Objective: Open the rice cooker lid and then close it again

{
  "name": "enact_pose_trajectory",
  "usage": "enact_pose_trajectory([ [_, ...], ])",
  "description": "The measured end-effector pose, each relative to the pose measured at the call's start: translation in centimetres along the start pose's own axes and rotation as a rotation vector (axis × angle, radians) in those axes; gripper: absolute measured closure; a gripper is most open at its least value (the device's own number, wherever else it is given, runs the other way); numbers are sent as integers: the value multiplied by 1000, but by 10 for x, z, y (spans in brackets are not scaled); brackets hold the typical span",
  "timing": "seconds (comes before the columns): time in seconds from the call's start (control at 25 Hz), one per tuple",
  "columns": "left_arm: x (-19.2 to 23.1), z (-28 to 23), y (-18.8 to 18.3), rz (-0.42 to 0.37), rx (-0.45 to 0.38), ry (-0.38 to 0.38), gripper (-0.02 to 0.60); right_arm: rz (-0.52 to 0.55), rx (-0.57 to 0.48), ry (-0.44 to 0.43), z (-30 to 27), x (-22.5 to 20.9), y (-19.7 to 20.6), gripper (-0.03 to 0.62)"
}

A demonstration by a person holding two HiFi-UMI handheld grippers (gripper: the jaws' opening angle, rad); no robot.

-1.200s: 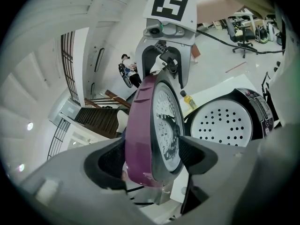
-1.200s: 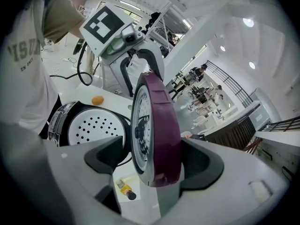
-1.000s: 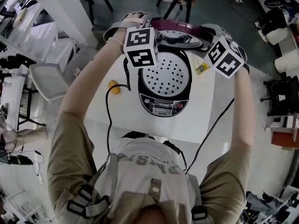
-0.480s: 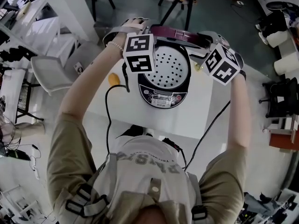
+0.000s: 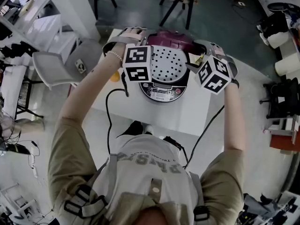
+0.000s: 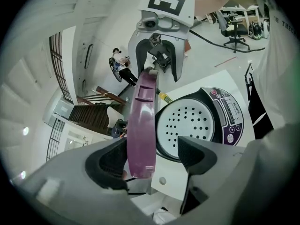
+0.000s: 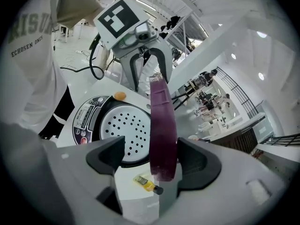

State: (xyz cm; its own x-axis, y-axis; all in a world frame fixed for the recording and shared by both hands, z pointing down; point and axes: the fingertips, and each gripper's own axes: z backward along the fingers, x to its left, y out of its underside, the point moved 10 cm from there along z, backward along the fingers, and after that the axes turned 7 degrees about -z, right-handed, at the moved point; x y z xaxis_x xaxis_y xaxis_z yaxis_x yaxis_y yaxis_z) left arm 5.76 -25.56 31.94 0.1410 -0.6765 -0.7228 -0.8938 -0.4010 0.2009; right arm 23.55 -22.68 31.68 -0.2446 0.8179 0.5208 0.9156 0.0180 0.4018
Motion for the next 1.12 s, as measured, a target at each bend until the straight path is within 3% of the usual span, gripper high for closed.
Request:
enact_pose_trajectory([
  [0.52,-57,2,-6,-8,30,40,230,-3,-27,-24,-6,55,15,244],
  [1.12,-98,-3,-7,0,29,116,225,-2,0,-134,-16,92,27,244],
])
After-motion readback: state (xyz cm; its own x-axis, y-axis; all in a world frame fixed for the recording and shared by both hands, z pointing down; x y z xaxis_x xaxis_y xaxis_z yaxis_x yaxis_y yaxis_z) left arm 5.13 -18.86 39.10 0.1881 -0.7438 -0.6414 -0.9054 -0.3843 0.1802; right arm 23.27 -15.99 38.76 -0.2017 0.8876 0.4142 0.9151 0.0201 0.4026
